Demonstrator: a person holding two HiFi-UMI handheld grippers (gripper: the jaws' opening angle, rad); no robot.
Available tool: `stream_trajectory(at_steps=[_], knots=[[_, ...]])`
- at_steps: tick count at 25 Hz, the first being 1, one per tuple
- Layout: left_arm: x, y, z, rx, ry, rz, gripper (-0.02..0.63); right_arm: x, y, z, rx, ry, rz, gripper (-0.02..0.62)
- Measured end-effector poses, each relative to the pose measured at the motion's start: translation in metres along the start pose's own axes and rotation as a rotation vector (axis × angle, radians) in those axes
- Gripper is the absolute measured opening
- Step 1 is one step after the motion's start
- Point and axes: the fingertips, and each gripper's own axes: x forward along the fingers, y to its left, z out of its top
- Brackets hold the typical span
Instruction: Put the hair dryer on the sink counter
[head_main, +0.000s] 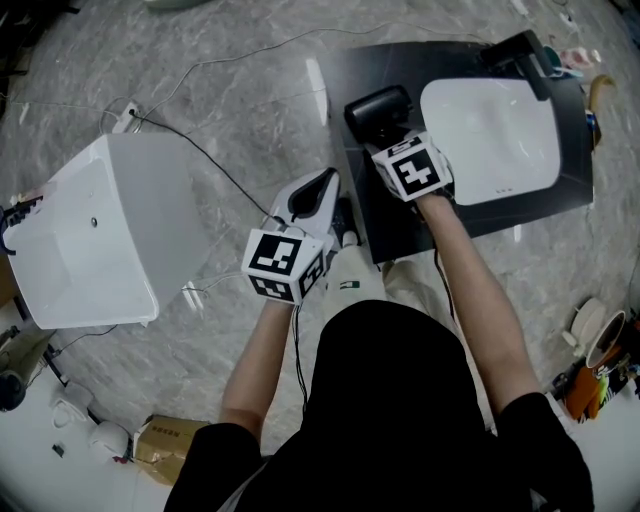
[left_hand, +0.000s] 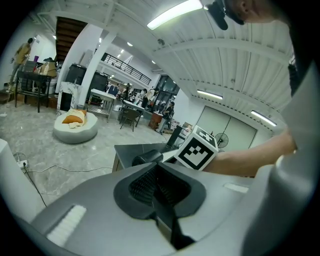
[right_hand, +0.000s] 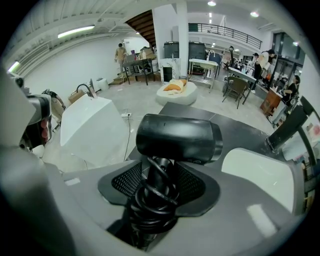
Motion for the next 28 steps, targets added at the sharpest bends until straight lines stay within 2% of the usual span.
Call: stream_trajectory(at_steps=[5, 9, 16, 28], knots=[[0.0, -0.002, -0.002, -0.001, -0.006, 0.016, -0.002, -0.011, -0.001, 0.002, 0.0, -0.031, 0.012, 0.222], [-0.002, -0.012, -0.002, 0.006, -0.012, 0.03, -0.002, -0.027, 0.009, 0.004, -0.007, -0.07, 0.054, 0.221], [-0.016, -0.032, -0.004, 0.042, -0.033, 0.089, -0.002, -0.067, 0.024, -0.004, -0.159, -0.173, 0.04, 0.192], [-0.046, -0.086, -0.018, 0.031, -0.079, 0.172, -0.002, -0.133, 0.035, -0.046, -0.214, -0.286, 0.063, 0.057]])
